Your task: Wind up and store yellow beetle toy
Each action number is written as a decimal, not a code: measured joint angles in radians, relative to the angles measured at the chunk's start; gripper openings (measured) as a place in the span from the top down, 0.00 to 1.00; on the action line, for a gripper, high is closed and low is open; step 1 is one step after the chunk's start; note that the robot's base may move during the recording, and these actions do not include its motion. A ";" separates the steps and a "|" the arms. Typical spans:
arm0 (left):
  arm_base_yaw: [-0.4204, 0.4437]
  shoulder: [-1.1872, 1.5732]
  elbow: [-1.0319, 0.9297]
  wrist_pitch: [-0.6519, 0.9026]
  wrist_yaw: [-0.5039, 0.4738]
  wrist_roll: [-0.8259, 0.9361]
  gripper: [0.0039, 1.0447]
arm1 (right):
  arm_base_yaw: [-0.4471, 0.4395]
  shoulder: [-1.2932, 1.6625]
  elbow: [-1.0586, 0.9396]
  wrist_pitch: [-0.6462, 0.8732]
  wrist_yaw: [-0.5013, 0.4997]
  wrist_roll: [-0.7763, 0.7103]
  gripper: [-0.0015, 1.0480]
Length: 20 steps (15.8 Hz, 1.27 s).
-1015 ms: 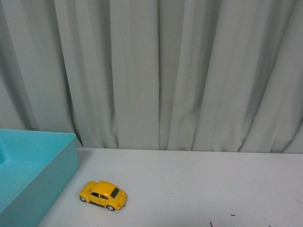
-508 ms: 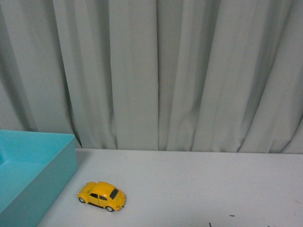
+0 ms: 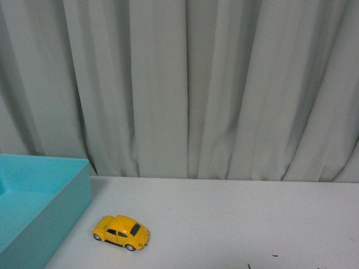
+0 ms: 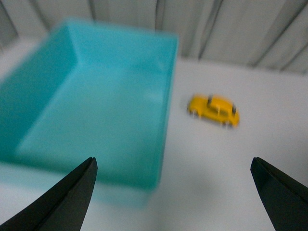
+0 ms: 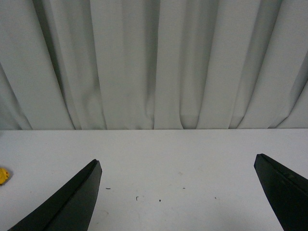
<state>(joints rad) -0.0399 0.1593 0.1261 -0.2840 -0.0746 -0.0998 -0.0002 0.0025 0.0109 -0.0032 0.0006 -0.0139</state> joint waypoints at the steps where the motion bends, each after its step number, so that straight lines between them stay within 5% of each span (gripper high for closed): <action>1: 0.000 0.120 0.064 -0.076 0.012 -0.080 0.06 | 0.000 0.000 0.000 0.000 -0.001 0.000 0.06; 7: 0.201 0.675 0.227 0.469 0.212 0.026 0.06 | 0.000 0.000 0.000 -0.001 0.000 0.000 0.06; 10: 0.193 1.033 0.436 0.634 0.261 0.161 0.06 | 0.000 0.000 0.000 0.000 0.000 0.000 0.06; 15: 0.056 1.434 0.873 0.455 0.451 0.550 0.06 | 0.000 0.000 0.000 0.000 0.000 0.000 0.06; 20: -0.088 1.686 1.283 -0.096 0.460 1.231 0.06 | 0.000 0.000 0.000 0.000 0.000 0.000 0.06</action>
<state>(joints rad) -0.1276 1.8450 1.4090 -0.3801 0.3859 1.1313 -0.0002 0.0025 0.0109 -0.0036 0.0006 -0.0143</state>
